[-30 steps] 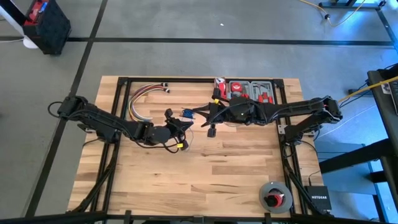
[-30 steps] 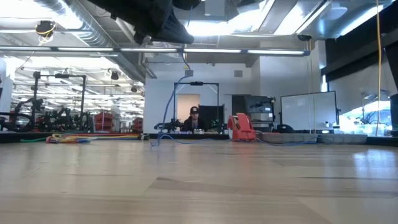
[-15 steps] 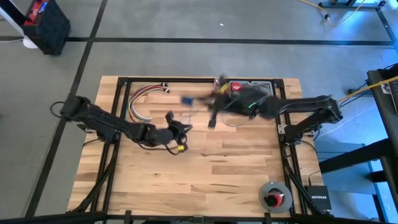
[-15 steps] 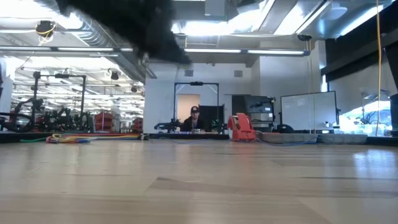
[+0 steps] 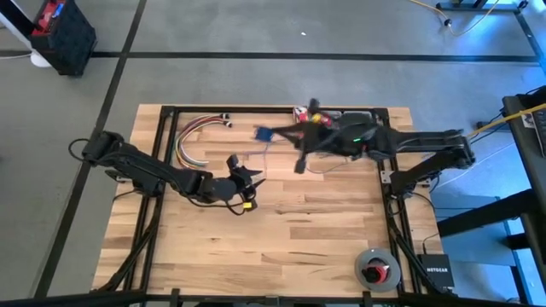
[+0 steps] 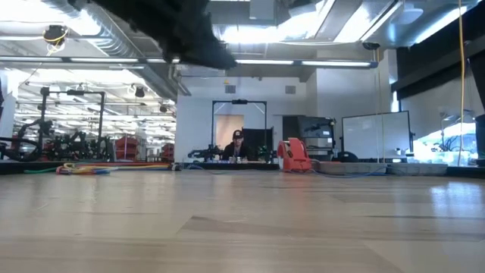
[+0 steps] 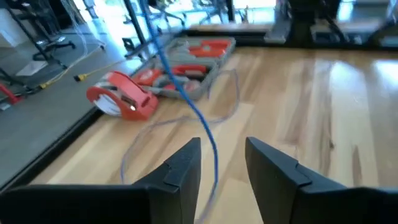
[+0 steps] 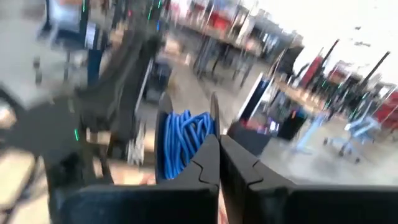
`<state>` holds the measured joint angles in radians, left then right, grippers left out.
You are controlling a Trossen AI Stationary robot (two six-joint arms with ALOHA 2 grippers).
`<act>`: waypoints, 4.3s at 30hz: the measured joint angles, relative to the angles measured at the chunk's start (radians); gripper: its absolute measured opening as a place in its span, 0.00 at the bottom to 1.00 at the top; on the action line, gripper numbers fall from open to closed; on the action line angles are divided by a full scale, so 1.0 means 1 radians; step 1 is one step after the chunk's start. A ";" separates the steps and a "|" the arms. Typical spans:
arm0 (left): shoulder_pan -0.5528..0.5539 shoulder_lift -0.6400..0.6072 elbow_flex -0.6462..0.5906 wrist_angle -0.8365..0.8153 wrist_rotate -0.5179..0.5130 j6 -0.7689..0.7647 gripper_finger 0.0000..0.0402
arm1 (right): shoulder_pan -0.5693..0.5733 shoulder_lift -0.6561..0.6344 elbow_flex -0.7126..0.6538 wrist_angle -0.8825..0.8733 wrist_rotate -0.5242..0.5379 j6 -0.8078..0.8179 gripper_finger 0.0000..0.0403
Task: Coil cords
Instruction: Coil the blue wire on the black spool
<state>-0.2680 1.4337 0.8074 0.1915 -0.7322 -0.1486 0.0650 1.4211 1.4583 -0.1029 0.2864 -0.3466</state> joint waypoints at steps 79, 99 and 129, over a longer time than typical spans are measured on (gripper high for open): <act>0.049 -0.335 0.001 -0.047 0.231 -0.033 0.01 | 0.039 0.227 -0.111 -0.008 0.261 -0.069 0.00; 0.042 -0.180 0.004 0.157 0.141 0.134 0.02 | 0.040 0.189 -0.034 0.097 0.196 0.025 0.00; 0.041 -0.177 0.002 0.159 0.148 0.187 0.02 | 0.040 0.152 0.283 -0.035 0.139 -0.024 0.00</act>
<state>-0.2268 1.2566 0.8093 0.3505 -0.5842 0.0383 0.1051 1.5730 1.7415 -0.1377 0.4255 -0.3702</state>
